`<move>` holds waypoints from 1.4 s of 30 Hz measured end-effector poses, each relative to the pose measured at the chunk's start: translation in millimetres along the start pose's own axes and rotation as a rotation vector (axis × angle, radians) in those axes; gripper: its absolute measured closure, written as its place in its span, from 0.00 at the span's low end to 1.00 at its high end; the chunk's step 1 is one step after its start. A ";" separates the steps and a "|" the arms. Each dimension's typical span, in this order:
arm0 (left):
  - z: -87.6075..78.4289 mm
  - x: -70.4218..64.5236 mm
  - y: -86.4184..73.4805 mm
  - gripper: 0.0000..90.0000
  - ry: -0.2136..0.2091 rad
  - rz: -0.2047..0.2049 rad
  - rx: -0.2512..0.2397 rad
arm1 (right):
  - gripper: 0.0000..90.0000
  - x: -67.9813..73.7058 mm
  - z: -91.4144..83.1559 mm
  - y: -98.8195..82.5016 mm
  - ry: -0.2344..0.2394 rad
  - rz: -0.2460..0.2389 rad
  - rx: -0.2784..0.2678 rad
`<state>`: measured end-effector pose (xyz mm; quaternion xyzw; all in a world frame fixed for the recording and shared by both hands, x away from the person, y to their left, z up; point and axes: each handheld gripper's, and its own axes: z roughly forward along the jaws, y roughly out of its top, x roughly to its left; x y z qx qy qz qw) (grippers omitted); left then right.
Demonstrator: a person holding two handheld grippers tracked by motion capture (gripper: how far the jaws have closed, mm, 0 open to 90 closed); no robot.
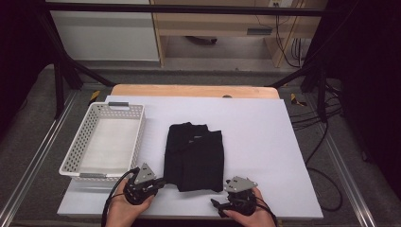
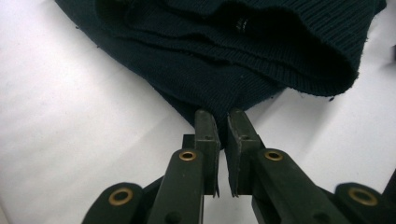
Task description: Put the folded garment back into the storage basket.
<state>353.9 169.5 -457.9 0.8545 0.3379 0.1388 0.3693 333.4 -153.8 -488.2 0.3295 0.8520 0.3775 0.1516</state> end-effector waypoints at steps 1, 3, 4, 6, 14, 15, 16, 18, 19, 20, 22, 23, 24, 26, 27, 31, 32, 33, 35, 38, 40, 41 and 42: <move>0.0 0.0 0.0 0.94 0.000 0.000 0.000 | 0.18 0.0 0.0 0.0 0.000 0.000 0.000; 0.2 0.0 0.1 0.94 0.000 -0.001 -0.001 | 0.21 -2.3 4.9 3.2 -0.012 0.024 -0.002; 0.7 -0.4 0.0 0.94 0.001 -0.001 -0.001 | 0.22 -3.7 5.9 4.3 -0.018 0.028 0.000; 1.2 -0.5 0.0 0.94 0.001 -0.002 0.001 | 0.24 -6.1 8.7 6.3 -0.012 0.035 -0.005; 2.8 -0.1 -1.1 0.93 -0.002 -0.009 -0.001 | 0.45 -7.4 20.8 19.4 -0.023 0.021 -0.016; 3.0 0.1 -1.2 0.93 -0.003 -0.010 0.000 | 0.45 -7.4 20.8 19.4 -0.023 0.021 -0.016; 3.4 -0.2 -1.3 0.93 -0.008 -0.010 0.001 | 0.58 -8.0 19.4 19.9 -0.031 0.009 -0.022; 3.5 -1.1 -1.2 0.93 -0.009 -0.009 0.001 | 0.63 -8.3 18.3 19.7 -0.030 0.007 -0.023; 3.7 -2.4 -0.8 0.93 -0.010 -0.004 0.003 | 0.68 -8.6 17.1 19.6 -0.026 0.008 -0.023; 3.9 -3.3 -0.5 0.93 -0.012 -0.001 0.004 | 0.74 -8.5 14.7 19.8 -0.027 0.004 -0.022; 3.3 -6.9 1.3 0.93 -0.018 0.014 0.008 | 0.78 -7.9 12.0 20.4 -0.025 -0.003 -0.020; 3.3 -6.9 1.3 0.93 -0.018 0.014 0.008 | 0.78 -7.9 12.0 20.4 -0.025 -0.003 -0.020; 1.8 -9.2 1.9 0.93 -0.033 0.014 0.006 | 0.79 -7.2 8.7 20.1 -0.023 -0.004 -0.022; 1.6 -10.6 2.0 0.93 -0.041 0.016 0.007 | 0.80 -6.5 5.5 18.2 -0.017 0.002 -0.022; 1.5 -12.3 2.1 0.93 -0.045 0.020 0.012 | 0.80 -6.5 5.5 18.2 -0.017 0.002 -0.022; -1.0 -19.7 2.0 0.93 -0.078 0.021 0.025 | 0.81 -2.0 -4.7 10.8 0.006 0.027 -0.021; -2.0 -23.9 0.5 0.92 -0.083 0.036 0.037 | 0.81 0.9 -9.7 7.1 0.003 0.018 -0.013; -2.4 -25.1 -0.4 0.91 -0.076 0.041 0.041 | 0.80 1.2 -10.9 6.0 0.000 0.012 -0.011; -3.4 -25.6 -1.5 0.84 -0.055 0.026 0.024 | 0.80 -0.1 -10.5 5.4 0.003 0.017 -0.009; -5.6 -25.4 -0.4 0.60 -0.020 0.007 0.002 | 0.78 0.2 -8.6 5.5 0.000 0.011 -0.007; -8.8 -25.8 2.7 0.51 0.006 0.006 -0.024 | 0.76 0.6 -7.8 5.5 0.001 0.006 -0.005; -10.0 -25.9 5.0 0.51 0.019 0.000 -0.032 | 0.76 0.6 -7.8 5.5 0.001 0.006 -0.005; -10.6 -26.0 7.4 0.45 0.032 -0.004 -0.037 | 0.76 0.3 -7.7 5.7 0.002 0.003 -0.004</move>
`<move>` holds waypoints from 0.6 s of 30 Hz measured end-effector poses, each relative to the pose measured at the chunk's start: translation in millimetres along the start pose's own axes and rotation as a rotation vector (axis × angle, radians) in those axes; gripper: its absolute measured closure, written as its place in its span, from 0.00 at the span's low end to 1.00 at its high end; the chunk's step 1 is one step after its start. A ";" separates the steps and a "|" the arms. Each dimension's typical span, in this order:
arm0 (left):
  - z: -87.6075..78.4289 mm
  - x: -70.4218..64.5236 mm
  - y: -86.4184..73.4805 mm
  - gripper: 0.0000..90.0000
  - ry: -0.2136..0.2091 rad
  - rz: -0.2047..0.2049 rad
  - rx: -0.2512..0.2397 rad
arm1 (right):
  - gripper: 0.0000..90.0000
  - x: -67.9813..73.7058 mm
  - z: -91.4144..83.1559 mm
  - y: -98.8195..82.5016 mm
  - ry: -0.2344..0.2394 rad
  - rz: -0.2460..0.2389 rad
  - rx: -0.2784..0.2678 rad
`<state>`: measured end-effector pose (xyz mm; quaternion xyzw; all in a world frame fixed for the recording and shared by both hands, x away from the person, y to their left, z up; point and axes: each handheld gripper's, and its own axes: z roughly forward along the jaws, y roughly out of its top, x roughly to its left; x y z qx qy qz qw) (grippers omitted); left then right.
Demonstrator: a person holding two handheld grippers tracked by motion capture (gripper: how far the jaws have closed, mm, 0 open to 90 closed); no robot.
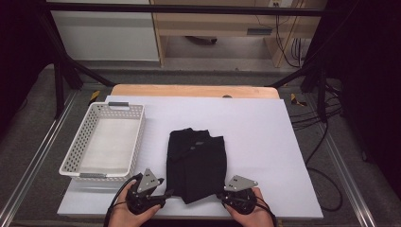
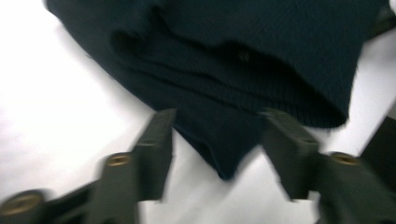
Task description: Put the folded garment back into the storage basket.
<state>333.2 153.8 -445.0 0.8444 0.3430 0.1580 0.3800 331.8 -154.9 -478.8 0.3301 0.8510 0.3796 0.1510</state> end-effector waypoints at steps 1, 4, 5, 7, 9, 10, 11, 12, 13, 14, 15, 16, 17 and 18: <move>1.1 -0.9 5.0 0.39 0.033 -0.001 -0.007 | 0.74 -0.4 0.1 0.4 0.004 0.002 0.000; 6.9 -2.4 15.6 0.27 0.059 -0.011 -0.018 | 0.71 -1.4 1.4 -1.3 0.012 0.005 -0.001; 6.9 -2.4 15.6 0.24 0.059 -0.011 -0.018 | 0.71 -1.4 1.4 -1.3 0.012 0.005 -0.001; 11.3 -3.2 23.9 0.19 0.057 -0.004 -0.021 | 0.68 -1.6 1.8 -2.4 0.012 0.006 -0.002; 16.5 -2.3 33.2 0.17 0.052 -0.008 -0.019 | 0.66 -1.4 2.2 -3.0 0.008 0.006 -0.003; 19.4 -1.2 37.9 0.15 0.050 -0.001 -0.019 | 0.65 -0.6 2.8 -3.5 0.002 0.001 0.002; 22.2 0.6 42.8 0.15 0.052 0.000 -0.018 | 0.65 -0.6 2.8 -3.5 0.002 0.001 0.002; 24.9 3.2 48.1 0.13 0.055 -0.004 -0.021 | 0.65 0.4 3.2 -3.3 -0.002 -0.006 0.004; 27.7 6.3 53.2 0.13 0.055 -0.007 -0.029 | 0.65 0.4 3.2 -3.3 -0.002 -0.006 0.004; 30.8 10.3 58.1 0.13 0.053 -0.010 -0.034 | 0.65 0.4 3.4 -3.0 -0.004 -0.007 0.007; 34.1 15.0 62.9 0.13 0.042 -0.012 -0.031 | 0.65 0.4 3.4 -3.0 -0.004 -0.007 0.007; 37.9 20.0 67.6 0.12 0.020 -0.020 -0.031 | 0.66 0.3 3.6 -2.8 -0.003 -0.005 0.007; 41.6 25.4 71.9 0.11 -0.007 -0.039 -0.030 | 0.66 0.5 3.7 -2.6 -0.004 -0.005 0.009; 48.0 35.4 79.5 0.10 -0.040 -0.062 -0.048 | 0.66 0.8 4.2 -2.1 -0.006 -0.010 0.008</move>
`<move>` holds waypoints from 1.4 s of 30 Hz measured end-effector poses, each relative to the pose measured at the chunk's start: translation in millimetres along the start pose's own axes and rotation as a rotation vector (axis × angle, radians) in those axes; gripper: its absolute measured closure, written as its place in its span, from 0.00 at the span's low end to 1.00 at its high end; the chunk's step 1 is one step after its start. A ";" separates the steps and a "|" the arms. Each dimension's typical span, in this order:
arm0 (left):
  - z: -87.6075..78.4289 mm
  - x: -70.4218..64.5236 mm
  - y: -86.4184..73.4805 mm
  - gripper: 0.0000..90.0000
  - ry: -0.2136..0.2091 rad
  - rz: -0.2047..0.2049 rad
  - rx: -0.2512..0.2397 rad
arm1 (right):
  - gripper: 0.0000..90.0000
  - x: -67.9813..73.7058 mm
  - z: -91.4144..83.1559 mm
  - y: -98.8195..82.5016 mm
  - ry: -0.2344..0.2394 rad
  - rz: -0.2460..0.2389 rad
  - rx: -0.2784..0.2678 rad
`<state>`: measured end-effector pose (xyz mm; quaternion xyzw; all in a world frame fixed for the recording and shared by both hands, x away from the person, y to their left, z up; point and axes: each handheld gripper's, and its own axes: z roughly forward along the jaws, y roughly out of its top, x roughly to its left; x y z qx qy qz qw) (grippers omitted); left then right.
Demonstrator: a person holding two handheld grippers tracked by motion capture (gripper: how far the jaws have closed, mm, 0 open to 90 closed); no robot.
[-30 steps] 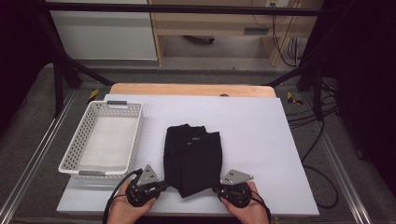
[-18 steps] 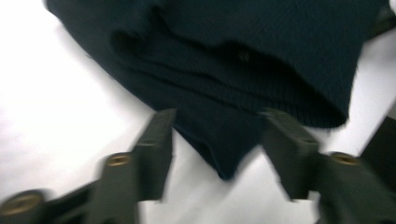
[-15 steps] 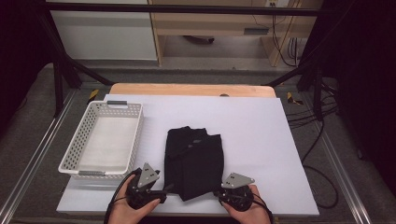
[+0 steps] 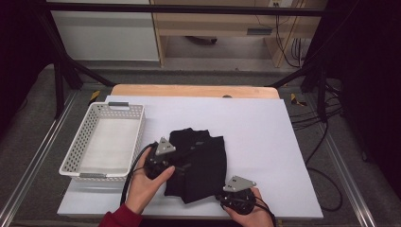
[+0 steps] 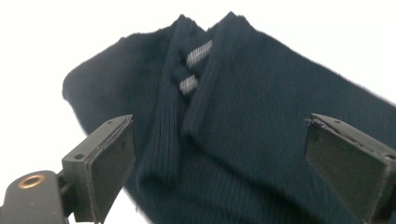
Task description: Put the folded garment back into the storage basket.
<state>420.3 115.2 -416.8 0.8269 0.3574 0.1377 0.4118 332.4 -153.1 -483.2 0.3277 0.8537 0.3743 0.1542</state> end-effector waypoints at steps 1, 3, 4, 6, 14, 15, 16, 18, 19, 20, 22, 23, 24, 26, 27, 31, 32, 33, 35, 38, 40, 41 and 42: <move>0.0 0.0 0.0 0.09 0.000 0.000 0.000 | 0.66 0.0 0.0 0.0 0.000 0.000 0.000; 9.2 12.3 11.5 0.10 0.017 -0.002 0.002 | 0.66 -0.5 0.0 -0.4 0.005 0.002 -0.001; 9.2 12.3 11.5 0.11 0.017 -0.002 0.002 | 0.66 -0.5 0.0 -0.4 0.005 0.002 -0.001; 15.5 18.9 17.8 0.17 0.047 0.003 0.008 | 0.67 -0.6 -0.1 -0.8 0.006 0.003 -0.002; 45.8 45.5 28.1 0.18 0.199 -0.014 0.072 | 0.67 -0.2 -0.1 -1.0 0.004 -0.002 -0.002; 45.8 45.5 28.1 0.18 0.199 -0.014 0.072 | 0.67 -0.2 -0.1 -1.0 0.004 -0.002 -0.002; 48.0 47.6 27.4 0.18 0.212 -0.017 0.079 | 0.67 -0.3 -0.1 -0.9 0.005 -0.002 -0.001; 51.0 52.2 25.6 0.18 0.211 -0.037 0.091 | 0.67 -0.4 0.0 -1.0 0.007 0.000 -0.001; 52.2 54.1 24.4 0.18 0.214 -0.044 0.095 | 0.67 -0.4 0.0 -1.0 0.007 0.000 -0.001; 53.2 55.8 23.1 0.18 0.216 -0.050 0.101 | 0.67 -0.5 0.0 -1.1 0.007 0.001 -0.002; 54.7 58.3 20.3 0.18 0.218 -0.064 0.108 | 0.67 -0.3 0.1 -1.5 0.007 0.001 -0.004; 55.2 59.3 19.1 0.18 0.220 -0.068 0.113 | 0.67 -0.3 0.1 -1.5 0.007 0.001 -0.004; 56.5 60.8 17.1 0.18 0.228 -0.075 0.124 | 0.67 -0.2 0.1 -1.6 0.006 0.003 -0.005; 57.5 62.4 15.1 0.18 0.231 -0.095 0.119 | 0.67 -0.1 0.2 -1.6 0.006 0.003 -0.006; 57.5 62.4 15.1 0.18 0.231 -0.095 0.119 | 0.67 -0.1 0.2 -1.6 0.006 0.003 -0.006; 59.4 66.2 9.7 0.16 0.232 -0.119 0.118 | 0.67 -0.2 0.2 -1.6 0.006 0.004 -0.006; 61.2 67.7 6.7 0.16 0.234 -0.125 0.132 | 0.67 -0.1 0.2 -1.7 0.006 0.004 -0.006; 61.2 67.7 6.7 0.17 0.234 -0.125 0.132 | 0.67 -0.3 0.2 -1.7 0.007 0.003 -0.006; 63.8 68.8 3.9 0.17 0.243 -0.130 0.148 | 0.67 -0.3 0.2 -1.7 0.007 0.003 -0.006; 67.5 71.5 -0.3 0.18 0.240 -0.151 0.164 | 0.67 -0.1 0.2 -1.7 0.006 0.004 -0.006; 67.7 72.0 -0.5 0.18 0.242 -0.151 0.166 | 0.67 -0.1 0.2 -1.8 0.005 0.004 -0.007; 67.8 72.3 -0.7 0.18 0.245 -0.151 0.166 | 0.67 -0.1 0.2 -1.7 0.005 0.004 -0.006; 67.9 72.8 -0.8 0.19 0.246 -0.150 0.167 | 0.67 -0.2 0.3 -1.7 0.006 0.004 -0.006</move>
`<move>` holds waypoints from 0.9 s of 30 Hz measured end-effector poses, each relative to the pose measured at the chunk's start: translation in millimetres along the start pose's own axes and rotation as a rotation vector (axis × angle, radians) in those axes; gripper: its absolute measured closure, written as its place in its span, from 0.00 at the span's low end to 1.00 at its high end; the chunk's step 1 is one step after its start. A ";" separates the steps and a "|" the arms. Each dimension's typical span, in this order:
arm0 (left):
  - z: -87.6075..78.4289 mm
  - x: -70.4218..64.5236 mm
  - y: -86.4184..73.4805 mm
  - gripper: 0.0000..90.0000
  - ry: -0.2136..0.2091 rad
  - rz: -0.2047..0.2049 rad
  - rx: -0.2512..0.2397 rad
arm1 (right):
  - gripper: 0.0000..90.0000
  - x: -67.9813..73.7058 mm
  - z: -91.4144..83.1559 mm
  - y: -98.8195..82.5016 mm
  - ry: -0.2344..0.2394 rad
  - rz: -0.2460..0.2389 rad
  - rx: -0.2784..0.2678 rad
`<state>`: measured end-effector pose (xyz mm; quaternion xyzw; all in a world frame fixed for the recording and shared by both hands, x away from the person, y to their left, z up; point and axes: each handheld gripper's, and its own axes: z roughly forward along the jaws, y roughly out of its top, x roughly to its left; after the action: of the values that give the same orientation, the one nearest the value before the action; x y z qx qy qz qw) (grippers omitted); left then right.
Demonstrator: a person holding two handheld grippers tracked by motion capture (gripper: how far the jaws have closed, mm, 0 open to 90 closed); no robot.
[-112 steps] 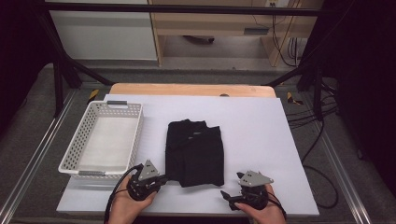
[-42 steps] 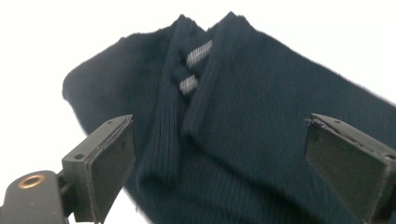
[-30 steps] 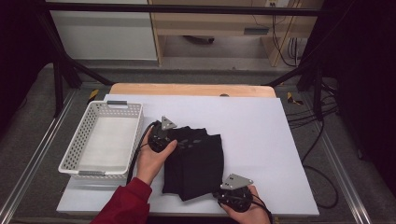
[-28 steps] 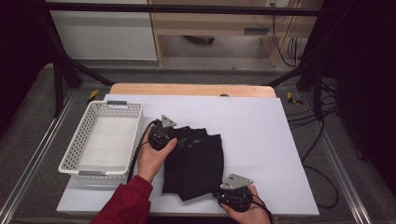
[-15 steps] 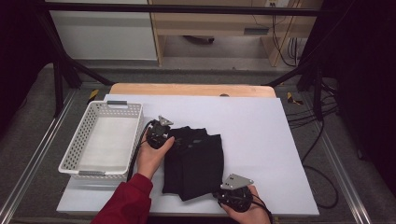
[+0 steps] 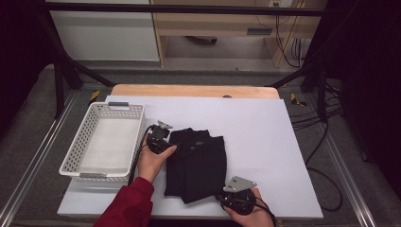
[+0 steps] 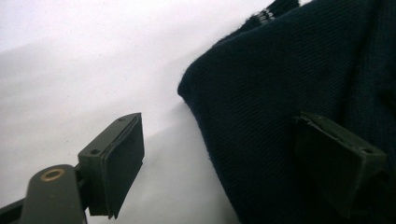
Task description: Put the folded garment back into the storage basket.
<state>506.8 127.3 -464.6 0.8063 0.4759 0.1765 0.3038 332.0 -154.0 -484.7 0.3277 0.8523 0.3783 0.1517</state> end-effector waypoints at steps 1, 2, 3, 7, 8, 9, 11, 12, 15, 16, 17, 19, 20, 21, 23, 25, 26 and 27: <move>0.3 0.3 0.0 0.19 0.001 0.000 -0.001 | 0.67 0.0 0.0 0.0 0.000 0.000 0.000; 1.9 0.9 -0.2 0.19 0.003 -0.001 -0.002 | 0.67 -0.1 0.0 -0.1 0.001 0.000 0.000; 1.9 0.9 -0.2 0.19 0.003 -0.001 -0.002 | 0.67 -0.1 0.0 -0.1 0.001 0.000 0.000; 8.5 2.9 -0.1 0.21 -0.026 -0.018 -0.007 | 0.67 -0.2 0.1 -0.1 0.000 0.001 0.000; 8.5 2.9 -0.1 0.22 -0.026 -0.018 -0.007 | 0.67 -0.1 0.1 -0.2 0.000 0.001 0.000; 10.3 3.2 0.2 0.23 -0.045 -0.026 -0.013 | 0.67 -0.1 0.1 -0.2 -0.001 0.002 -0.001; 11.5 3.2 0.2 0.24 -0.064 -0.027 -0.015 | 0.67 -0.1 0.1 -0.2 -0.001 0.002 -0.001; 12.8 2.5 0.3 0.25 -0.075 -0.026 -0.021 | 0.66 -0.4 0.2 -0.2 0.002 0.005 -0.001; 15.3 -1.6 1.1 0.26 -0.094 -0.007 -0.036 | 0.66 -0.5 0.2 -0.2 0.004 0.007 -0.001; 15.3 -1.6 1.1 0.28 -0.094 -0.007 -0.036 | 0.66 -0.5 0.2 -0.2 0.004 0.007 -0.001; 15.5 -3.0 1.2 0.28 -0.102 -0.001 -0.041 | 0.66 -0.5 0.2 -0.2 0.004 0.007 -0.001; 15.8 -5.7 1.4 0.35 -0.121 0.006 -0.050 | 0.65 -0.7 0.2 -0.2 0.004 0.009 -0.001; 16.0 -7.0 1.5 0.42 -0.129 0.008 -0.054 | 0.65 -1.3 0.4 -0.3 0.011 0.017 -0.003; 15.8 -8.6 1.5 0.46 -0.158 0.012 -0.058 | 0.65 -1.3 0.4 -0.3 0.011 0.017 -0.003; 16.2 -9.1 1.7 0.52 -0.162 0.006 -0.060 | 0.65 -1.3 0.5 -0.3 0.011 0.018 -0.004; 16.7 -10.3 2.9 0.57 -0.179 0.008 -0.060 | 0.65 -1.6 0.4 0.0 0.012 0.015 -0.003; 16.4 -12.4 3.3 0.64 -0.185 0.006 -0.057 | 0.67 -1.8 0.5 1.2 0.008 0.005 0.002; 16.4 -12.4 3.3 0.68 -0.185 0.006 -0.057 | 0.67 -1.8 0.5 1.2 0.008 0.005 0.002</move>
<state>512.4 110.0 -474.6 0.8114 0.4383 0.1156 0.3689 334.1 -154.3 -484.1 0.3285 0.8524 0.3792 0.1471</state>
